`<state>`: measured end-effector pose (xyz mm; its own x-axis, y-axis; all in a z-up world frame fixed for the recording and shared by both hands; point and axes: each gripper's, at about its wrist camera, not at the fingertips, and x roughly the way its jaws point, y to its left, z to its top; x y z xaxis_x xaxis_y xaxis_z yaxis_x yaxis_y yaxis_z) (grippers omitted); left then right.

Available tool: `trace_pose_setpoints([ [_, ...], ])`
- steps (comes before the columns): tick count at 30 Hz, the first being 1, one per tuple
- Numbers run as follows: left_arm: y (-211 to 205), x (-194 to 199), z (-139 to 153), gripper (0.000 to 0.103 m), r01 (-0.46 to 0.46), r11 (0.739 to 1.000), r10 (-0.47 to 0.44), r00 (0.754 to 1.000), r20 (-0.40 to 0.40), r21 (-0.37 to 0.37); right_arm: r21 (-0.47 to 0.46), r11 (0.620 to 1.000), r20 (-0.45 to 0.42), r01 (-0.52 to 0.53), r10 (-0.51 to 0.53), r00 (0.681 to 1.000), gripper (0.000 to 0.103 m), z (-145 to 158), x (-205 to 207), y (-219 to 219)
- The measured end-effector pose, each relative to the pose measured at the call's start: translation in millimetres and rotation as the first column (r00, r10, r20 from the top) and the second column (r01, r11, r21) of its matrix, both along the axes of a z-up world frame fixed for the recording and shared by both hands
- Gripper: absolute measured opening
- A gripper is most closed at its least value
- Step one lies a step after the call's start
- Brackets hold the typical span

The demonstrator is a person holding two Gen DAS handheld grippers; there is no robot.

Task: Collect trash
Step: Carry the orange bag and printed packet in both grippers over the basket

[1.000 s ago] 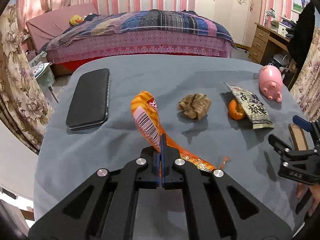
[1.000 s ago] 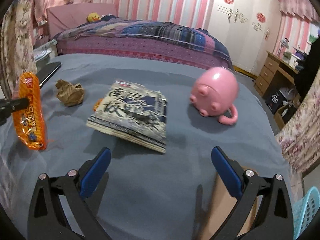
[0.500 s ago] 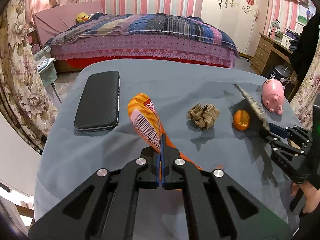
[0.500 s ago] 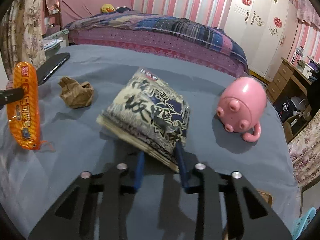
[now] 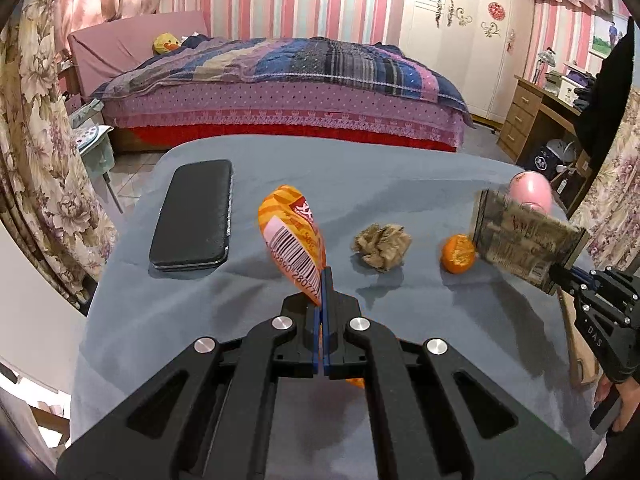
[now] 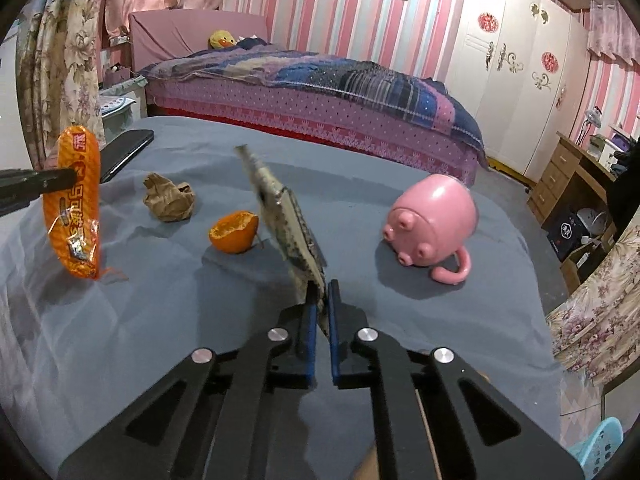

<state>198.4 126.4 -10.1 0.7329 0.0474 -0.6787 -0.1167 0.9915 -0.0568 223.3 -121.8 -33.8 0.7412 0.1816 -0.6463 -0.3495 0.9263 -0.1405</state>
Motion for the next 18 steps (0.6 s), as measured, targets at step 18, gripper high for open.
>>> trace_pose_setpoints([
  [18, -59.3, -30.3, 20.1, 0.000, 0.076, 0.997, -0.076, 0.997, 0.035, 0.008, 0.043, 0.996, 0.069, 0.073, -0.076, 0.995, 0.003, 35.7, -58.1, -93.0],
])
